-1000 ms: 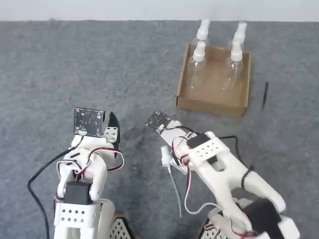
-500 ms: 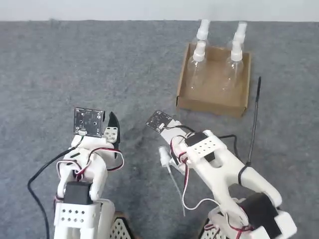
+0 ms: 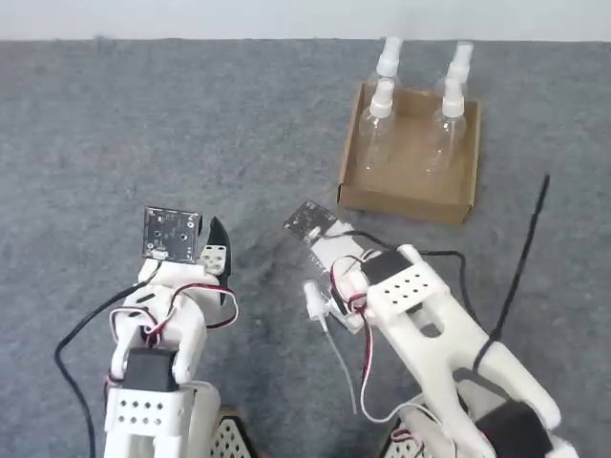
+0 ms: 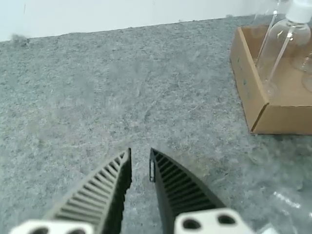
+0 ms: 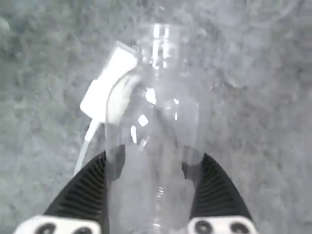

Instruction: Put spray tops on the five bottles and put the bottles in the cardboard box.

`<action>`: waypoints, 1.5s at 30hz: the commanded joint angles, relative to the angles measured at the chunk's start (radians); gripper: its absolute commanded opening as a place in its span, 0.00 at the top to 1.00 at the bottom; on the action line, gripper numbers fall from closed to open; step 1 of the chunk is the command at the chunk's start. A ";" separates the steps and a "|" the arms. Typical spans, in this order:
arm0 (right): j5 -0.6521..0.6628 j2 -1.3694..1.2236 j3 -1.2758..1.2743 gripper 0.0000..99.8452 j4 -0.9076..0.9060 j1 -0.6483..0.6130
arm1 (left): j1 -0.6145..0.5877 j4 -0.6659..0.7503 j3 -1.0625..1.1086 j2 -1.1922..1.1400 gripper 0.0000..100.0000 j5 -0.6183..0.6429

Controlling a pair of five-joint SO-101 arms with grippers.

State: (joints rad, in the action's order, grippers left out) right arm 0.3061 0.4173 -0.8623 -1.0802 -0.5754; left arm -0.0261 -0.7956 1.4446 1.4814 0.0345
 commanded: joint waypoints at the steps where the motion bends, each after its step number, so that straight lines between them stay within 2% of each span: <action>1: -0.009 0.093 0.166 0.95 -0.150 0.059 | 0.002 0.035 -0.010 -0.015 0.95 0.000; 6: -0.005 0.162 0.376 0.95 -0.392 0.249 | 0.003 0.029 -0.010 -0.015 0.95 0.038; 11: 0.133 0.193 0.462 0.95 -0.535 0.501 | 0.003 0.028 -0.012 -0.020 0.95 0.048; 18: 0.324 0.189 0.466 0.94 -0.521 0.937 | 0.012 -0.002 -0.018 -0.015 0.95 0.051; 25: 0.442 0.182 0.463 0.94 -0.449 1.179 | 0.123 -0.103 -0.067 -0.021 0.95 0.040; 31: 0.445 0.035 0.463 0.94 -0.344 1.276 | 0.135 -0.135 -0.127 -0.025 0.95 -0.011; 37: 0.439 -0.162 0.465 0.94 -0.194 1.288 | 0.281 -0.172 -0.170 -0.049 0.93 -0.049; 42: 0.368 -0.269 0.466 0.94 -0.077 1.211 | 0.351 -0.169 -0.280 -0.282 0.84 -0.048; 45: 0.336 -0.308 0.466 0.94 -0.035 1.187 | 0.351 -0.169 -0.410 -0.489 0.84 -0.011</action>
State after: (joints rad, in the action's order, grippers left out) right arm 0.6790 0.1089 -0.4634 -1.1630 0.6429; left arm 0.3145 -0.9643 1.2160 1.2436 -0.0069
